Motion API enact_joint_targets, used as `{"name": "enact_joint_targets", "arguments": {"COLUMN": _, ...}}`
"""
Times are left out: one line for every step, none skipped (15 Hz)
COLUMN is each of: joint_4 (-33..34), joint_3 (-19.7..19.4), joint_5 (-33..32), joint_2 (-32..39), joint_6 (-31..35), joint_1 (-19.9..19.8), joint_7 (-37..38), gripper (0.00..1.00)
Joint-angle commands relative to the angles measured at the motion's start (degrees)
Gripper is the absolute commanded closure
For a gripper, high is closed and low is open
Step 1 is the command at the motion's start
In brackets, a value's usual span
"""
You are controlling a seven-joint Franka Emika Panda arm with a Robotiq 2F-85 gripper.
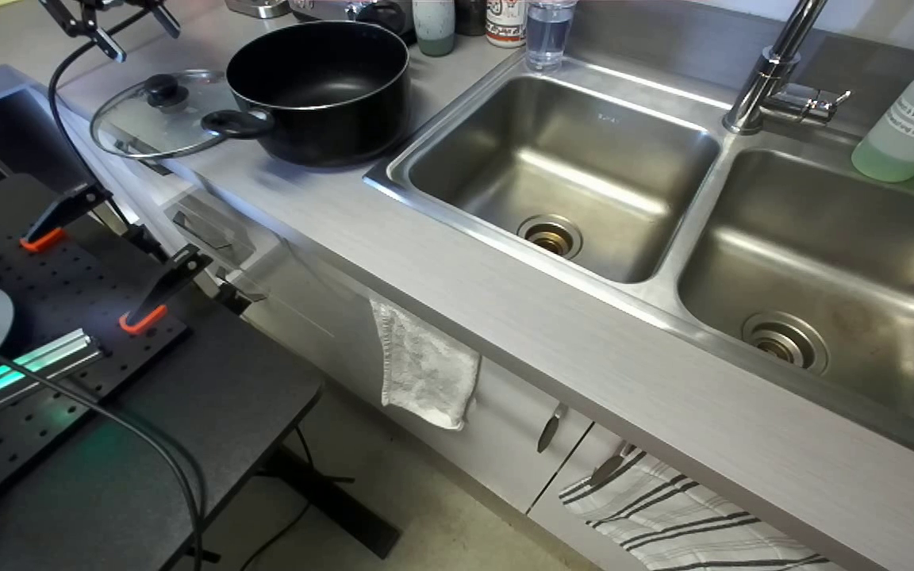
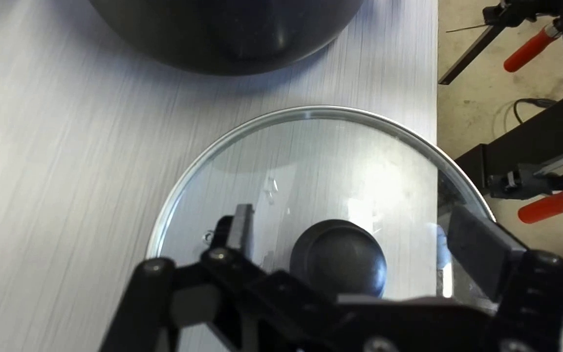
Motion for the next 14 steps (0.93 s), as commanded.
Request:
{"name": "enact_joint_targets", "arguments": {"joint_4": 0.50, "joint_3": -0.04, "joint_5": -2.24, "joint_2": 2.23, "joint_6": -0.46, "joint_1": 0.75, "joint_7": -0.73, "gripper": 0.00}}
{"name": "enact_joint_targets", "arguments": {"joint_4": 0.63, "joint_3": -0.08, "joint_5": -2.58, "joint_2": 2.83, "joint_6": -0.52, "joint_1": 0.82, "joint_7": -0.70, "gripper": 0.00}}
{"name": "enact_joint_targets", "arguments": {"joint_4": 0.71, "joint_3": -0.08, "joint_5": -2.79, "joint_2": 3.27, "joint_6": -0.58, "joint_1": 0.85, "joint_7": -0.73, "gripper": 0.00}}
{"name": "enact_joint_targets", "arguments": {"joint_4": 0.72, "joint_3": -0.05, "joint_5": -3.03, "joint_2": 3.75, "joint_6": -0.53, "joint_1": 0.90, "joint_7": -0.66, "gripper": 0.00}}
{"name": "enact_joint_targets", "arguments": {"joint_4": 0.72, "joint_3": -0.01, "joint_5": -3.21, "joint_2": 4.10, "joint_6": -0.53, "joint_1": 0.93, "joint_7": -0.65, "gripper": 0.00}}
{"name": "enact_joint_targets", "arguments": {"joint_4": 0.67, "joint_3": 0.03, "joint_5": -3.55, "joint_2": 4.48, "joint_6": -0.28, "joint_1": 0.99, "joint_7": -0.48, "gripper": 0.00}}
{"name": "enact_joint_targets", "arguments": {"joint_4": 0.70, "joint_3": 0.05, "joint_5": -3.70, "joint_2": 4.78, "joint_6": -0.36, "joint_1": 1.03, "joint_7": -0.47, "gripper": 0.00}}
{"name": "enact_joint_targets", "arguments": {"joint_4": 0.71, "joint_3": 0.09, "joint_5": -3.78, "joint_2": 5.05, "joint_6": -0.38, "joint_1": 1.10, "joint_7": -0.41, "gripper": 0.00}}
{"name": "enact_joint_targets", "arguments": {"joint_4": 0.74, "joint_3": 0.12, "joint_5": -3.80, "joint_2": 5.27, "joint_6": -0.40, "joint_1": 1.12, "joint_7": -0.40, "gripper": 0.00}}
{"name": "enact_joint_targets", "arguments": {"joint_4": 0.73, "joint_3": 0.12, "joint_5": -3.76, "joint_2": 5.50, "joint_6": -0.42, "joint_1": 1.14, "joint_7": -0.36, "gripper": 0.00}}
{"name": "enact_joint_targets", "arguments": {"joint_4": 0.71, "joint_3": 0.14, "joint_5": -3.76, "joint_2": 5.64, "joint_6": -0.42, "joint_1": 1.18, "joint_7": -0.37, "gripper": 0.00}}
{"name": "enact_joint_targets", "arguments": {"joint_4": 0.74, "joint_3": 0.13, "joint_5": -3.80, "joint_2": 5.85, "joint_6": -0.51, "joint_1": 1.25, "joint_7": -0.34, "gripper": 0.00}}
{"name": "enact_joint_targets", "arguments": {"joint_4": 0.75, "joint_3": 0.15, "joint_5": -3.82, "joint_2": 6.00, "joint_6": -0.56, "joint_1": 1.30, "joint_7": -0.38, "gripper": 0.00}}
{"name": "enact_joint_targets", "arguments": {"joint_4": 0.75, "joint_3": 0.15, "joint_5": -3.87, "joint_2": 6.10, "joint_6": -0.55, "joint_1": 1.34, "joint_7": -0.38, "gripper": 0.00}}
